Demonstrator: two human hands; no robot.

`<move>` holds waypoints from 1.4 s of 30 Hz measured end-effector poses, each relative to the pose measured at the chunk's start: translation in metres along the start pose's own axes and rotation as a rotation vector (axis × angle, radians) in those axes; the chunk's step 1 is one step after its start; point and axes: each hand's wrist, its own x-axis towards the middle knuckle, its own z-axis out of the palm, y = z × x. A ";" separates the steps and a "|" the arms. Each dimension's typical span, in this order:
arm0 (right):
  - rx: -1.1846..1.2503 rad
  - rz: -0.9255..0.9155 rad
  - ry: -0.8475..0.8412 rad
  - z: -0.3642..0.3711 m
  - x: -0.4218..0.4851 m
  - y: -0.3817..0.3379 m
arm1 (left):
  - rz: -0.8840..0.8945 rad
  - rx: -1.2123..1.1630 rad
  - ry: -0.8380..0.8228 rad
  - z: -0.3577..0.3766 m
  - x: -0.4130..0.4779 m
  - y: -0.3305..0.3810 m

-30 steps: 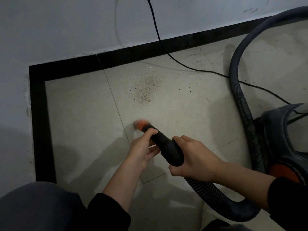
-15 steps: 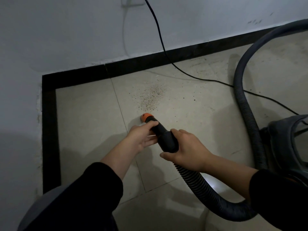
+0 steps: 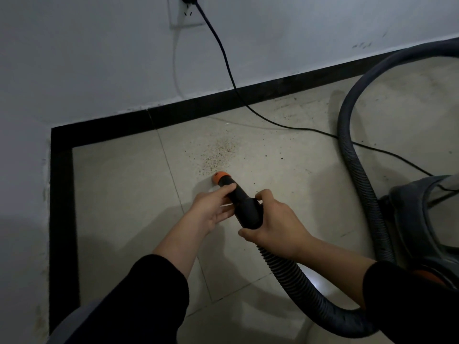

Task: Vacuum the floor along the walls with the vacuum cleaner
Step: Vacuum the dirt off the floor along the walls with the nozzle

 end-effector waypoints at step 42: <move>0.049 -0.034 -0.005 -0.001 0.038 -0.010 | 0.090 -0.245 0.186 -0.009 0.025 0.008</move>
